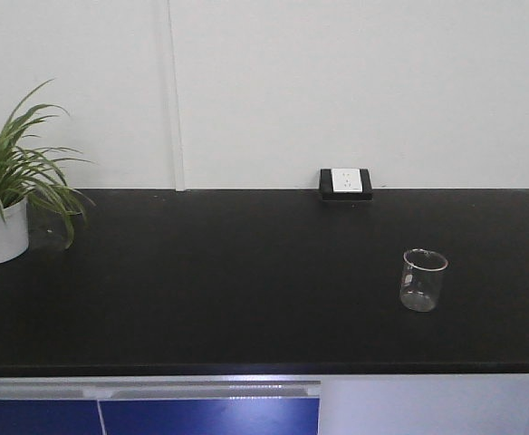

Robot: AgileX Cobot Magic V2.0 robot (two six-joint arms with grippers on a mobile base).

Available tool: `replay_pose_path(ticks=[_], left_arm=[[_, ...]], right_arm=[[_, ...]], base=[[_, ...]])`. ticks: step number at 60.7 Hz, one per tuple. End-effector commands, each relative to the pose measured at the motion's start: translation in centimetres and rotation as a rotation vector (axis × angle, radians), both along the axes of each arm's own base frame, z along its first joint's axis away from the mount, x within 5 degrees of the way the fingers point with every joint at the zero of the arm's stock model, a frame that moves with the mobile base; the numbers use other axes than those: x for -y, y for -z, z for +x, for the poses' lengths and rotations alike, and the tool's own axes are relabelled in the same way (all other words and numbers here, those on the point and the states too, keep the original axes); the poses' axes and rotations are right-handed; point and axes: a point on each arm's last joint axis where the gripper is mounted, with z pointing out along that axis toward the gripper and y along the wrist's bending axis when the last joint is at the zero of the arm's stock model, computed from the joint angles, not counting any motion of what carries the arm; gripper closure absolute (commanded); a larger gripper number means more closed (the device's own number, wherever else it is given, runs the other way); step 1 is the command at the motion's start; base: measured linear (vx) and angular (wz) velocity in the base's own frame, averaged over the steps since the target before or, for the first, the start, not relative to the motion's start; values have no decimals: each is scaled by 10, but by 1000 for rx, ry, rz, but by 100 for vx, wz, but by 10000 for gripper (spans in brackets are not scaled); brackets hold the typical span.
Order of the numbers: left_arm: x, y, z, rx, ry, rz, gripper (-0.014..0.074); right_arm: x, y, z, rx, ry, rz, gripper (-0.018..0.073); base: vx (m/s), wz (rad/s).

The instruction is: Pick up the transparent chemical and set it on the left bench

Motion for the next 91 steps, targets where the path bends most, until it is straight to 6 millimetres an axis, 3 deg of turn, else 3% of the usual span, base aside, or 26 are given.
replay_pose_path(ticks=[1,38,91], left_arm=[[0,-3,-1,81,1,-14,600],[0,-3,-1,81,1,-14,600],[0,-3,-1,81,1,-14,600]], right_arm=[[2,-16,0,100,17,-7,562],[2,-16,0,100,17,-7,562],[2,-16,0,102,18,-7,562]], base=[[-44,9],[-39,27],[-15,89]])
